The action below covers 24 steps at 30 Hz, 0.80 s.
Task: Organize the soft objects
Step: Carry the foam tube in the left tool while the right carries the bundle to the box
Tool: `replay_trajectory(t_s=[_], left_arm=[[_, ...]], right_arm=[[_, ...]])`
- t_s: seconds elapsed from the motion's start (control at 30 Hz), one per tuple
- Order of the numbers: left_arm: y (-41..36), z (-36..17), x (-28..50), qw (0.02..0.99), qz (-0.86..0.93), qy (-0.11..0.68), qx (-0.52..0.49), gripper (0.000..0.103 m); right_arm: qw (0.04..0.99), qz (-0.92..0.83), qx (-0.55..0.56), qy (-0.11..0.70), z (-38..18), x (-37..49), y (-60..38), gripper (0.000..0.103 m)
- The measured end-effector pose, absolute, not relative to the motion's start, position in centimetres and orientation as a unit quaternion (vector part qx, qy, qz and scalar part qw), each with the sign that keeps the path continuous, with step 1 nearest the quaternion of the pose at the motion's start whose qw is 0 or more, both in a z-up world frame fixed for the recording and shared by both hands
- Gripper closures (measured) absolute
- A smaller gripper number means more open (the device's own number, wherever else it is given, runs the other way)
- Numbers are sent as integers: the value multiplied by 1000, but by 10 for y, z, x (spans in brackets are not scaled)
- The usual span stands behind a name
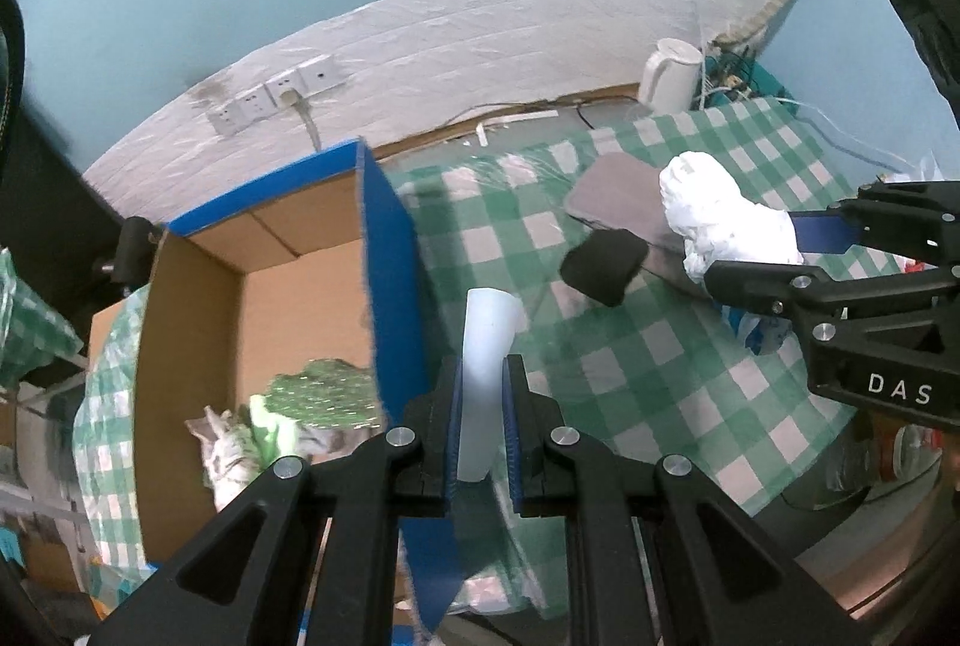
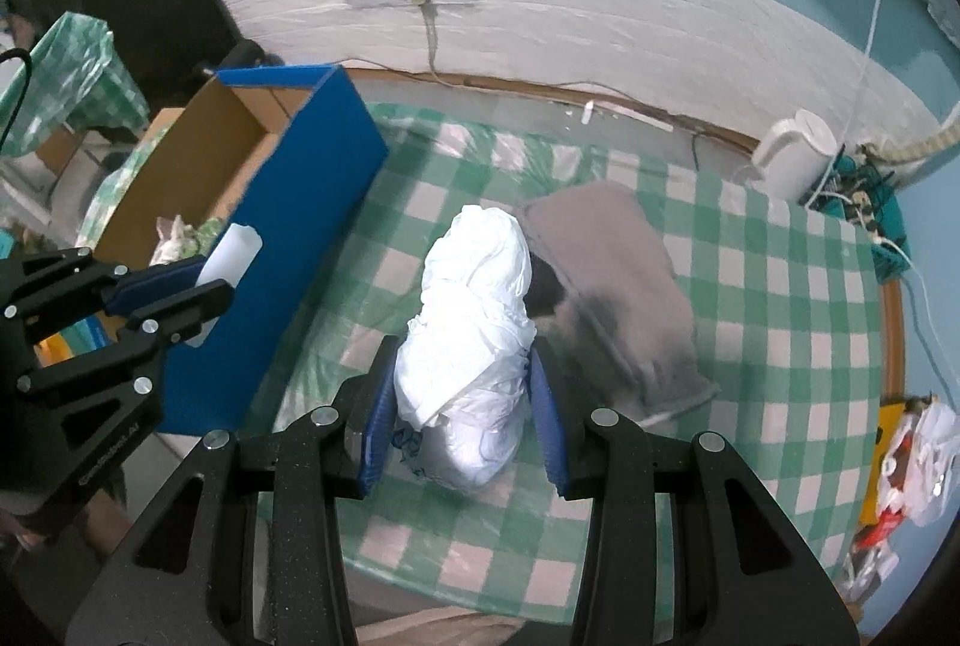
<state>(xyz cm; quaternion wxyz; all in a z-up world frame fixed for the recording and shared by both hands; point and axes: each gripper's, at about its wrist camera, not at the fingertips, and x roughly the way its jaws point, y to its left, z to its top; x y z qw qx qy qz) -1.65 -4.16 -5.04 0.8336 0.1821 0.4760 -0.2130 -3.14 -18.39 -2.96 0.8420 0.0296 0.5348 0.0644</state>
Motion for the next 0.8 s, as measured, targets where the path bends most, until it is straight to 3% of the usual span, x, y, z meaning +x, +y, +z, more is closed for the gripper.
replay_trajectory(t_s=[0.8], left_arm=[[65, -46, 8, 859, -137, 477, 130, 91]], right_arm=[[834, 145, -27, 531, -11, 12, -59, 63]])
